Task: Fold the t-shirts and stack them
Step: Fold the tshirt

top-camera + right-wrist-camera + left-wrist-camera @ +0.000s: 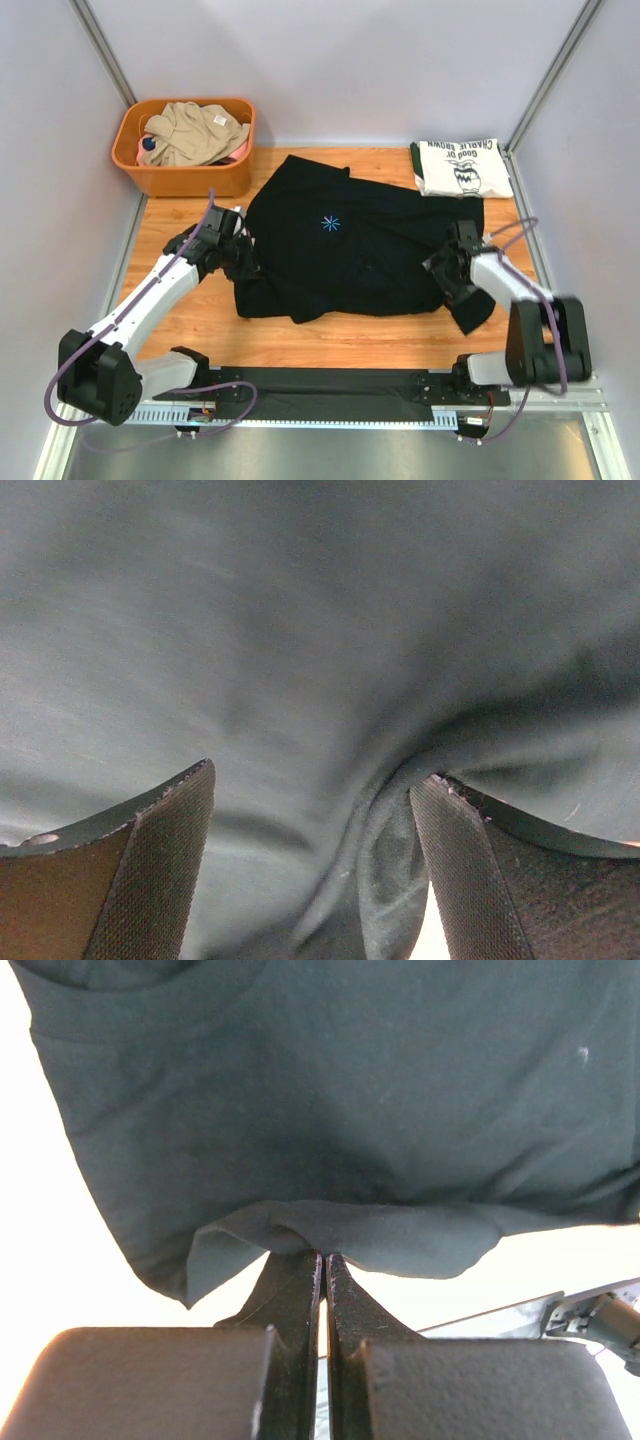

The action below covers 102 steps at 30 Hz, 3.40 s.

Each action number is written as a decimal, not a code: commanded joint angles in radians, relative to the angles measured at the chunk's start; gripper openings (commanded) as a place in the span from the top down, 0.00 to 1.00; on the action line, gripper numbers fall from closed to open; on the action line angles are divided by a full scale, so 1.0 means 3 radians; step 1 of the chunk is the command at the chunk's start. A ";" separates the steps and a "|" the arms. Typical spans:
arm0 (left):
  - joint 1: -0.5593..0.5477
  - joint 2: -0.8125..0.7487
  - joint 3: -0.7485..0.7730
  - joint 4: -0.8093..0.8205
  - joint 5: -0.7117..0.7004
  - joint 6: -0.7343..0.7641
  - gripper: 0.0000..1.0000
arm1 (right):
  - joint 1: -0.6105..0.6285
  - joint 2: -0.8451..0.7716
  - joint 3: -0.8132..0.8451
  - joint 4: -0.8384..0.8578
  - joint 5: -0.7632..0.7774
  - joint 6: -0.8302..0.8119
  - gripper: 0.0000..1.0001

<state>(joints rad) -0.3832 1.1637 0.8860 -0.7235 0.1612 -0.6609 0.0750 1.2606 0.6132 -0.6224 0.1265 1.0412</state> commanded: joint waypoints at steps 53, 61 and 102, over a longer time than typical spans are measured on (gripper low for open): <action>0.0209 -0.0412 0.0191 -0.0186 0.0230 0.0316 1.00 | -0.0132 -0.1389 0.0098 -0.0991 0.0386 -0.0490 1.00; 0.0209 -0.0826 0.0288 -0.0528 0.0276 0.0240 1.00 | -0.0137 -0.2217 0.0497 -0.1739 0.0442 -0.0388 1.00; 0.0495 0.3918 0.5282 -0.2124 0.0132 0.1068 0.58 | -0.1011 0.1181 0.1948 -0.0307 0.0049 -0.0914 0.89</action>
<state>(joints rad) -0.2733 2.2387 2.2555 -1.2102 0.1719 -0.3645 -0.2039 1.5352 1.0676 -0.7570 0.1688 0.8070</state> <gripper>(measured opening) 0.340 0.080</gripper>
